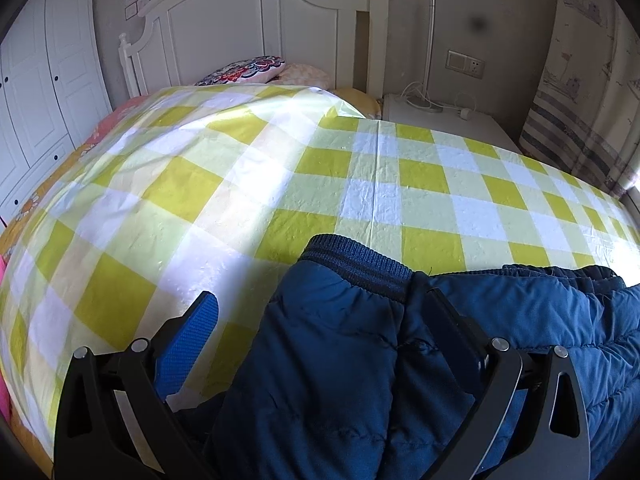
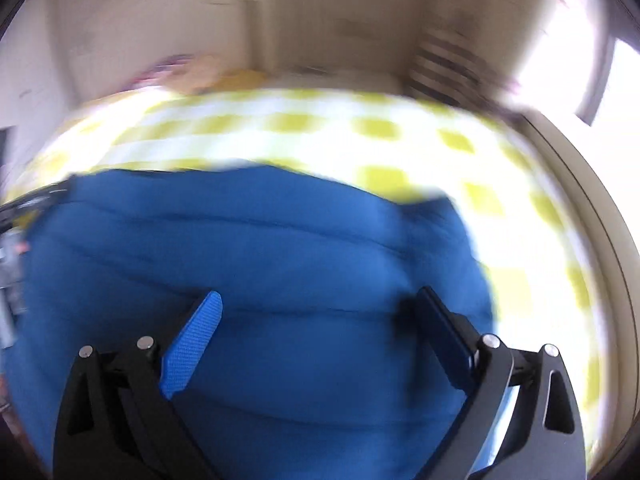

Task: Fold large clothes
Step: 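Release the hem and press the folded jacket flat with both tools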

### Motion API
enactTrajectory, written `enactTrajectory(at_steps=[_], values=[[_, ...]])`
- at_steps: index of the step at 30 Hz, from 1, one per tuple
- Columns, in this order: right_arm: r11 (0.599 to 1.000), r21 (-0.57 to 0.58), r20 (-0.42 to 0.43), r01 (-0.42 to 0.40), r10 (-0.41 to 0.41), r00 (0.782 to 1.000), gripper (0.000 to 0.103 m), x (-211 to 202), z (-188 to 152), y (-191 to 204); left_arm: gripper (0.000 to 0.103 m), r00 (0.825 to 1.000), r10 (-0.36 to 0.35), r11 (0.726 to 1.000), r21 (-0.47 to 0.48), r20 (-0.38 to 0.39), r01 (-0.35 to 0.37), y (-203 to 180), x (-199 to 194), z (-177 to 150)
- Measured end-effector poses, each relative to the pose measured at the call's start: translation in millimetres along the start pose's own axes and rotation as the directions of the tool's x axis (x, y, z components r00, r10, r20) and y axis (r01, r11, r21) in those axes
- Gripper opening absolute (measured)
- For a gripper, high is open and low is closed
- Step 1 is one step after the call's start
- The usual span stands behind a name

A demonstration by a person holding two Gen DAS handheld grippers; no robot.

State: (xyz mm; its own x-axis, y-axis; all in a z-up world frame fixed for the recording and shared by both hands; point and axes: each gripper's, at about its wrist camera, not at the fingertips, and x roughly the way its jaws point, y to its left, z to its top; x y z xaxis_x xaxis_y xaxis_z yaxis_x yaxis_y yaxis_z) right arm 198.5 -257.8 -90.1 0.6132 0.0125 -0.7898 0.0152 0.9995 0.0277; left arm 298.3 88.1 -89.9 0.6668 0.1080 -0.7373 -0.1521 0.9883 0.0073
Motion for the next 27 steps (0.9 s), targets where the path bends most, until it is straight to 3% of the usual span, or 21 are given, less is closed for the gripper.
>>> enactTrajectory(at_steps=[2,6,7,8,9,11,13,14,15,16,19,21,25,27], values=[[0.989,0.1,0.015,-0.105,0.104,0.994,0.096,3,-8,-21,0.098,1.0,-0.003,1.0,0.003,0.001,0.003,-1,0,0],[0.999,-0.032,0.046,0.036,-0.035,0.998,0.096,-14,-7,13,0.098,1.0,-0.004,0.998,0.056,0.031,0.002,-9,-16,0],[0.998,-0.055,0.073,0.017,-0.013,0.997,0.096,-26,-6,21,0.098,0.998,-0.011,0.997,0.075,0.062,0.006,-13,-33,-4],[0.996,-0.088,0.102,-0.03,0.039,0.994,0.096,-40,-8,32,0.098,0.995,-0.046,0.995,0.09,0.09,0.038,-17,-50,-10],[0.99,-0.132,0.117,-0.053,0.069,0.991,0.096,-49,-7,46,0.098,0.984,-0.13,0.985,0.13,0.119,0.114,-26,-75,-19],[0.967,-0.245,0.115,-0.064,0.095,0.989,0.098,-62,-15,75,0.098,0.963,-0.236,0.954,0.22,0.13,0.205,-44,-103,-38],[0.925,-0.37,0.049,-0.086,0.111,0.993,0.099,-57,-32,110,0.098,0.954,-0.291,0.917,0.307,0.079,0.254,-66,-108,-61],[0.906,-0.414,0.008,-0.087,0.099,0.995,0.1,-44,-46,126,0.098,0.962,-0.271,0.909,0.336,0.03,0.246,-76,-98,-73],[0.908,-0.414,0.024,-0.07,0.087,0.996,0.1,-37,-56,131,0.099,0.977,-0.214,0.905,0.37,-0.025,0.208,-86,-78,-87],[0.913,-0.399,0.05,-0.079,0.108,0.993,0.1,-36,-59,128,0.099,0.978,-0.208,0.907,0.371,-0.018,0.2,-87,-69,-95],[0.927,-0.348,0.019,-0.141,0.157,0.987,0.1,-35,-56,114,0.099,0.967,-0.253,0.914,0.318,-0.043,0.253,-77,-65,-88],[0.93,-0.343,0.013,-0.13,0.142,0.99,0.1,-39,-54,107,0.099,0.965,-0.258,0.92,0.294,-0.041,0.259,-70,-65,-87],[0.961,-0.264,0.061,-0.077,0.096,0.993,0.1,-62,-61,65,0.099,0.976,-0.21,0.957,0.215,0.05,0.195,-26,-84,-89],[0.981,-0.192,0.071,-0.033,0.047,0.996,0.1,-64,-65,29,0.099,0.984,-0.172,0.975,0.152,0.052,0.163,2,-82,-91]])
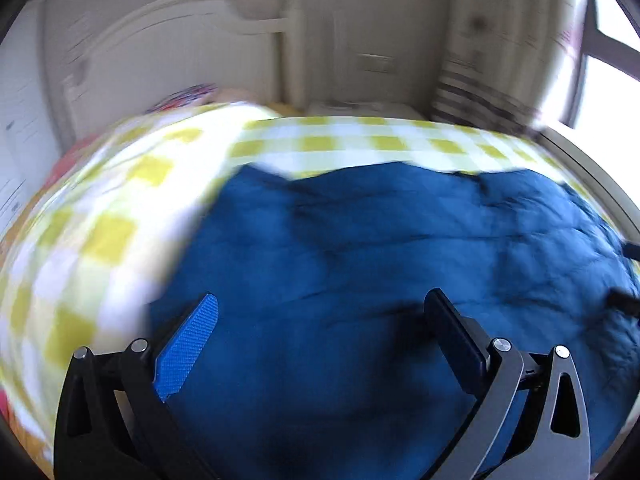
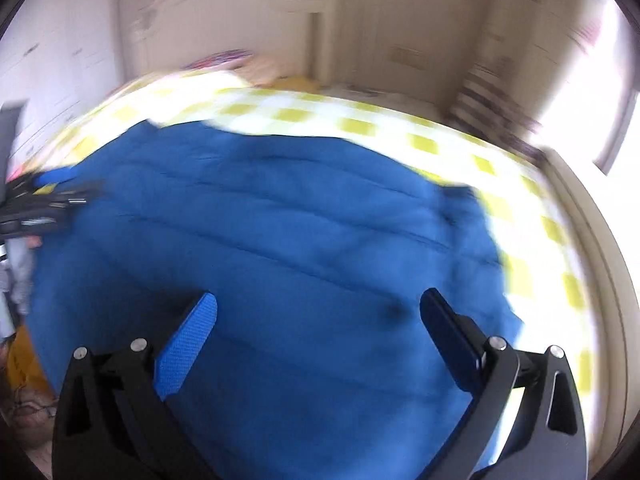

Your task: Fold large clothes

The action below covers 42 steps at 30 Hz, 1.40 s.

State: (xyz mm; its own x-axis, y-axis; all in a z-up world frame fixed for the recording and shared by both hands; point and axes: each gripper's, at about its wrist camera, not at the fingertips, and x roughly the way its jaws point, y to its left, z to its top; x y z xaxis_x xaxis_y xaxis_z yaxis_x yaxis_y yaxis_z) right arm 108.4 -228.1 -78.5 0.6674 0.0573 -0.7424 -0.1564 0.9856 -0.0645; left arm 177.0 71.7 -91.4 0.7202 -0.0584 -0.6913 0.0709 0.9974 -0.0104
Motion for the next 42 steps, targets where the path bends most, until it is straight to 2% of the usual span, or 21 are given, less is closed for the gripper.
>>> enactTrajectory(at_steps=[2,3,4,5,7,9,12,14,16,17,18,19,22,24,27,31,34,36,38,39,42], values=[[0.996,0.091,-0.018,-0.018,0.02,1.0,0.1,4,-13,-30,0.099,0.999,-0.026,0.998,-0.06,-0.025,0.024,22,5,-4],[0.987,0.146,-0.006,-0.067,0.069,0.998,0.1,7,-20,-43,0.099,0.999,-0.049,0.996,-0.081,-0.024,0.047,28,7,-6],[0.981,0.168,0.008,-0.097,0.097,0.995,0.1,9,-25,-48,0.099,0.999,-0.04,0.996,-0.075,-0.024,0.038,26,7,-5],[0.983,0.163,0.009,-0.09,0.09,0.996,0.1,9,-26,-46,0.099,1.0,-0.001,0.999,-0.043,-0.029,0.0,19,9,-4],[0.991,0.13,-0.004,-0.03,0.031,1.0,0.1,6,-23,-38,0.099,0.997,0.071,0.997,0.012,-0.02,-0.071,6,6,-5],[0.995,0.096,0.008,0.022,-0.023,1.0,0.1,-3,-19,-21,0.098,0.995,0.097,0.995,0.023,0.005,-0.097,2,-3,-5],[0.997,0.021,0.07,-0.073,0.071,0.995,0.1,-25,-22,10,0.098,0.998,-0.003,1.0,0.024,0.064,0.002,-6,-36,-15],[0.989,-0.069,0.076,-0.133,0.138,0.988,0.1,-38,-32,42,0.098,0.994,-0.054,0.996,0.074,0.093,0.048,-23,-52,-28],[0.975,-0.158,0.055,-0.156,0.166,0.984,0.1,-34,-43,72,0.098,0.993,-0.11,0.979,0.18,0.047,0.1,-51,-50,-47],[0.969,-0.187,0.047,-0.159,0.171,0.984,0.101,-26,-47,84,0.099,0.996,-0.085,0.973,0.218,0.03,0.077,-63,-42,-57],[0.971,-0.202,0.069,-0.127,0.144,0.987,0.101,-20,-54,90,0.099,0.996,-0.041,0.972,0.236,0.083,0.021,-69,-38,-68],[0.971,-0.204,0.082,-0.123,0.142,0.986,0.101,-18,-58,90,0.099,0.995,-0.03,0.971,0.24,0.098,0.005,-71,-36,-71],[0.967,-0.199,0.045,-0.159,0.171,0.984,0.101,-19,-56,84,0.099,0.998,-0.046,0.97,0.241,0.047,0.033,-69,-33,-66],[0.968,-0.202,0.025,-0.146,0.154,0.988,0.1,-22,-52,79,0.099,0.998,-0.058,0.97,0.239,0.035,0.048,-67,-32,-65],[0.982,-0.161,0.047,-0.097,0.105,0.993,0.1,-36,-54,58,0.099,0.998,-0.061,0.969,0.241,0.035,0.051,-65,-31,-67],[0.999,-0.018,0.053,-0.043,0.044,0.998,0.1,-42,-74,3,0.099,0.997,-0.072,0.97,0.236,0.032,0.062,-66,-34,-71],[0.989,0.091,0.07,-0.12,0.114,0.991,0.1,-38,-92,-25,0.099,0.997,-0.075,0.971,0.231,0.032,0.065,-66,-33,-71],[0.988,0.106,0.07,-0.11,0.103,0.992,0.1,-38,-92,-23,0.099,0.997,-0.072,0.97,0.233,0.031,0.063,-66,-32,-70],[0.995,0.092,0.062,-0.04,0.034,0.998,0.1,-43,-87,-15,0.099,0.997,-0.071,0.97,0.234,0.03,0.062,-65,-32,-70],[0.996,0.085,0.084,-0.003,-0.005,0.996,0.099,-51,-83,-5,0.099,0.997,-0.07,0.97,0.235,0.03,0.061,-65,-32,-70],[0.992,0.003,0.17,-0.128,0.126,0.977,0.098,-68,-75,33,0.099,0.997,-0.07,0.97,0.235,0.03,0.061,-65,-32,-70]])
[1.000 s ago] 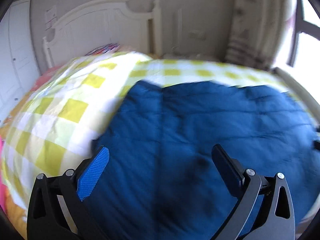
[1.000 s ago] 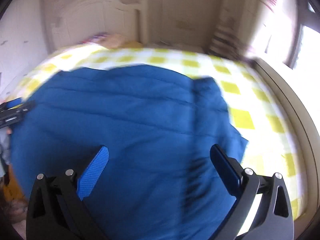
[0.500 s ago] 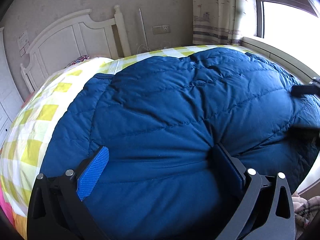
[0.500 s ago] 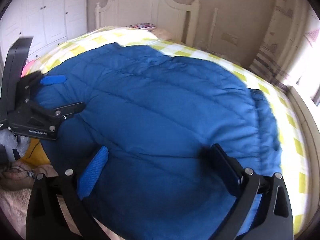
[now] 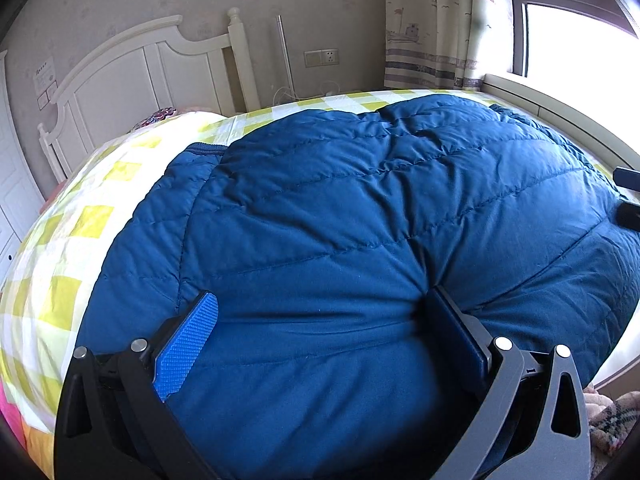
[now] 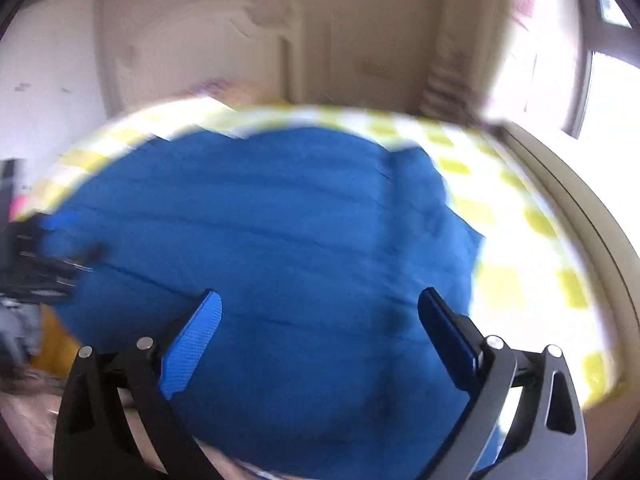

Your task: Fold large clothes

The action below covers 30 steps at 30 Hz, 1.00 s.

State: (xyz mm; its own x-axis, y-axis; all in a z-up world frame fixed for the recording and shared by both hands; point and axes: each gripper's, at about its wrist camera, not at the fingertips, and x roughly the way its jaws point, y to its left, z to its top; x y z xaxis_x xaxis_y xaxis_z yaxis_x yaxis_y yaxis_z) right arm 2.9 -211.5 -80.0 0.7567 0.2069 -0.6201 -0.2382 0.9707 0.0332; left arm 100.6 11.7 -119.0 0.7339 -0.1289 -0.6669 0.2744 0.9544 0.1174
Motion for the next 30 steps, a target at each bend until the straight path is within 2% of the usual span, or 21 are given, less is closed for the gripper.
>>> enactTrajectory(at_steps=[2,3,4,5,7,8,11,14,16,17,18,19,20,21,22,23,25,27,30], values=[[0.993,-0.114,-0.016,-0.034,0.033,0.999,0.098,8,-2,34,0.099,1.0,0.001,1.0,0.0,0.0,-0.001,0,0,0],[0.98,-0.196,-0.056,-0.021,0.01,0.998,0.098,22,-9,53,0.099,1.0,0.001,1.0,0.0,0.001,-0.001,0,-1,-1],[0.975,-0.224,-0.062,-0.004,-0.01,0.998,0.1,28,-13,59,0.099,1.0,-0.001,1.0,0.0,0.0,0.001,1,0,0],[0.972,-0.236,-0.042,0.004,-0.015,0.999,0.101,30,-17,59,0.099,1.0,0.0,1.0,0.002,0.0,0.0,0,0,0],[0.977,-0.21,-0.061,-0.035,0.023,0.998,0.1,27,-15,46,0.099,1.0,-0.003,1.0,0.005,0.001,0.003,0,-1,-1],[0.979,-0.202,-0.064,-0.03,0.018,0.998,0.1,24,-15,39,0.099,1.0,-0.006,1.0,0.006,0.0,0.006,0,-1,-1],[0.995,-0.089,-0.063,0.044,-0.049,0.997,0.1,4,-22,-4,0.099,1.0,-0.008,1.0,0.004,0.001,0.008,0,-1,-1],[0.993,0.049,-0.06,0.11,-0.107,0.992,0.1,-22,-45,-41,0.099,1.0,-0.009,1.0,0.001,0.002,0.009,0,-2,-2],[0.974,0.144,-0.055,0.172,-0.166,0.985,0.1,-42,-67,-68,0.099,1.0,-0.007,1.0,0.002,0.001,0.007,0,-1,-2],[0.953,0.223,-0.06,0.205,-0.197,0.979,0.1,-54,-82,-83,0.099,1.0,-0.008,1.0,0.003,0.001,0.008,1,-1,-2],[0.936,0.29,-0.055,0.201,-0.194,0.979,0.1,-62,-94,-96,0.099,1.0,-0.008,1.0,0.003,0.002,0.008,1,-1,-2],[0.914,0.362,-0.049,0.185,-0.179,0.983,0.1,-70,-106,-107,0.099,1.0,-0.01,1.0,0.003,0.002,0.01,2,-1,-2],[0.876,0.465,-0.028,0.13,-0.132,0.991,0.098,-77,-123,-120,0.099,1.0,-0.01,1.0,0.004,0.002,0.01,2,-1,-2],[0.853,0.517,0.003,0.069,-0.083,0.997,0.095,-79,-130,-128,0.099,1.0,-0.01,1.0,0.004,0.001,0.01,2,-1,-2],[0.823,0.567,0.059,-0.027,-0.008,0.998,0.088,-81,-139,-135,0.099,1.0,-0.009,1.0,0.004,0.001,0.009,2,-1,-2],[0.803,0.589,0.097,-0.089,0.039,0.995,0.081,-81,-144,-137,0.099,1.0,-0.01,1.0,0.004,0.001,0.01,2,-1,-2],[0.785,0.6,0.129,-0.152,0.093,0.987,0.08,-74,-146,-138,0.099,1.0,-0.006,1.0,0.002,-0.001,0.006,1,0,-2],[0.742,0.622,0.168,-0.249,0.184,0.969,0.079,-62,-144,-138,0.099,1.0,-0.007,1.0,0.0,-0.004,0.007,1,0,-2],[0.71,0.63,0.191,-0.314,0.25,0.949,0.074,-51,-138,-136,0.099,1.0,-0.009,1.0,-0.002,-0.001,0.009,2,0,-2]])
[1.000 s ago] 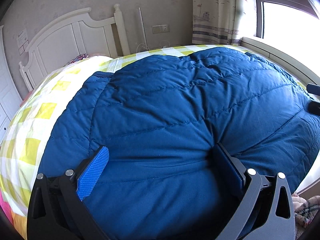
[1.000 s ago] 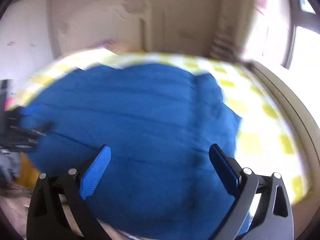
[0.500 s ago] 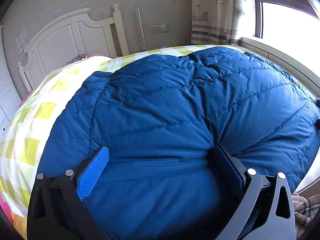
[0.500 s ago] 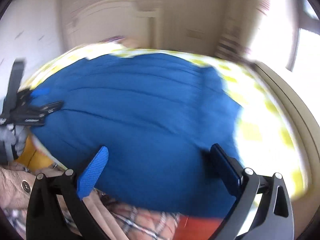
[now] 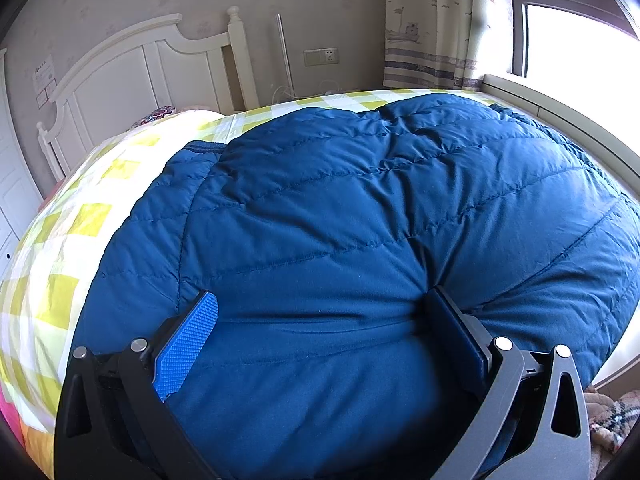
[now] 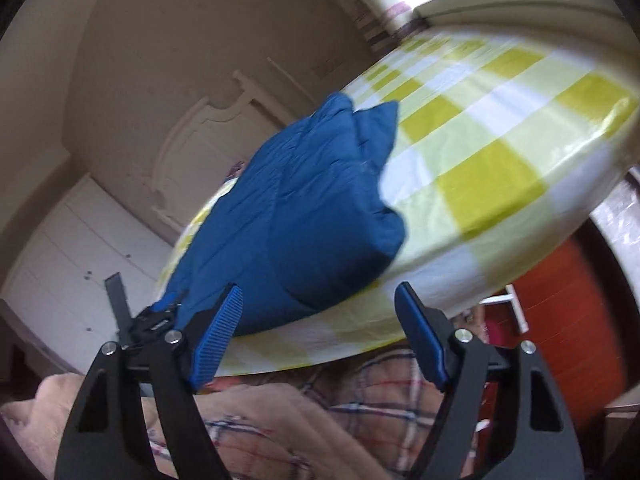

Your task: Fold large clothes

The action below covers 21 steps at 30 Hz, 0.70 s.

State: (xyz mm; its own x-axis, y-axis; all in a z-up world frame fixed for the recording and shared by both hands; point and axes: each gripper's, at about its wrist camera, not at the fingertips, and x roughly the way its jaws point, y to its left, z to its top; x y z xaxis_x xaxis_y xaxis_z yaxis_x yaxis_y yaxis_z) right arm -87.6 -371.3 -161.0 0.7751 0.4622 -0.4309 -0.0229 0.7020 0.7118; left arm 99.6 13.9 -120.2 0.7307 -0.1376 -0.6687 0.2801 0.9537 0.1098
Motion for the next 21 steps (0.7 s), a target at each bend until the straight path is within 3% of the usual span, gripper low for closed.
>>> enactTrajectory(at_steps=[7,10,13,19,21], values=[[0.999,0.007,-0.038,-0.039,0.039,0.999,0.076,22,0,7,0.099,1.0,-0.006,1.0,-0.007,0.009,0.006,-1,0,1],[0.999,-0.039,-0.037,-0.016,0.014,0.999,0.064,24,3,18,0.099,1.0,-0.007,1.0,-0.007,0.01,0.007,-2,0,0],[0.997,-0.069,-0.034,0.018,-0.02,0.999,0.064,24,11,27,0.099,1.0,-0.008,1.0,-0.009,0.011,0.008,-2,0,0],[1.0,-0.012,-0.035,-0.006,0.006,0.999,0.074,47,29,21,0.099,1.0,-0.007,1.0,-0.009,0.011,0.007,-2,0,0],[1.0,-0.009,-0.047,0.025,-0.025,0.999,0.079,60,38,29,0.099,1.0,-0.007,1.0,-0.011,0.005,0.007,-2,0,0]])
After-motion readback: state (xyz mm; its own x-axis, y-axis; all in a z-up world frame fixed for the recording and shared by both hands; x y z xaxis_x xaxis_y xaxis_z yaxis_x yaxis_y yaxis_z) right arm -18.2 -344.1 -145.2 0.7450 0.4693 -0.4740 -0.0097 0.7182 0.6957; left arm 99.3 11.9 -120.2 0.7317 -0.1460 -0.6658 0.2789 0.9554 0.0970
